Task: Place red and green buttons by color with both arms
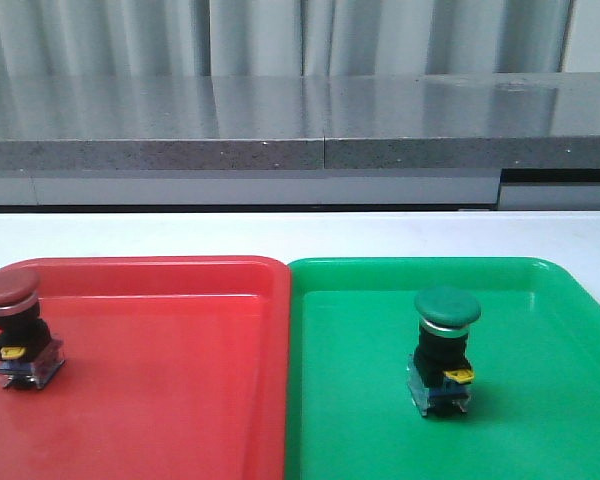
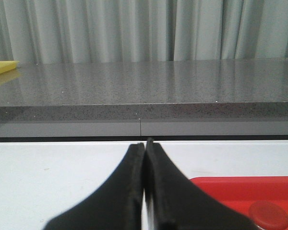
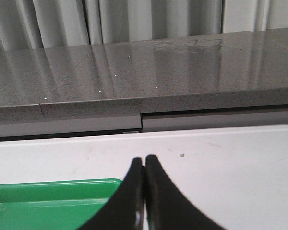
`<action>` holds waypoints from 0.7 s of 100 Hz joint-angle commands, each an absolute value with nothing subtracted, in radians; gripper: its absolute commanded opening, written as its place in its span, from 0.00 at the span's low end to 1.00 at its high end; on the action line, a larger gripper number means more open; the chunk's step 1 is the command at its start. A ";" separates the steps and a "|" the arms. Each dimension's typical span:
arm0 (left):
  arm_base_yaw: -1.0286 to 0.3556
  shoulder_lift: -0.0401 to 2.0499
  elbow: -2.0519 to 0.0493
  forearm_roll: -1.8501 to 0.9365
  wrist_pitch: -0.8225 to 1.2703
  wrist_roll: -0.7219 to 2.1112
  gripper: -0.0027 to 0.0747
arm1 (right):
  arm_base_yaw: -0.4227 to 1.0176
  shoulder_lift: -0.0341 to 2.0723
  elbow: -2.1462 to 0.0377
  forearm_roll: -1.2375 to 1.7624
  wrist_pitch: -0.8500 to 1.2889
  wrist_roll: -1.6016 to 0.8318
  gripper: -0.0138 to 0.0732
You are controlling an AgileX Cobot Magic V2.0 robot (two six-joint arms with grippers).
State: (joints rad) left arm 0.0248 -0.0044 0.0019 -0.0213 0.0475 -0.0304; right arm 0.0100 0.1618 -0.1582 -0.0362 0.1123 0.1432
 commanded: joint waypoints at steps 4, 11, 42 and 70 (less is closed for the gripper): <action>0.022 -0.036 0.013 -0.030 -0.032 -0.041 0.01 | 0.004 0.129 -0.138 -0.061 0.014 0.134 0.09; 0.022 -0.036 0.013 -0.030 -0.032 -0.041 0.01 | 0.004 0.100 -0.110 -0.061 0.011 0.134 0.09; 0.022 -0.036 0.013 -0.030 -0.032 -0.041 0.01 | 0.003 -0.032 0.009 -0.066 -0.059 0.134 0.09; 0.022 -0.036 0.013 -0.030 -0.032 -0.041 0.01 | 0.003 -0.032 0.009 -0.109 -0.059 0.134 0.09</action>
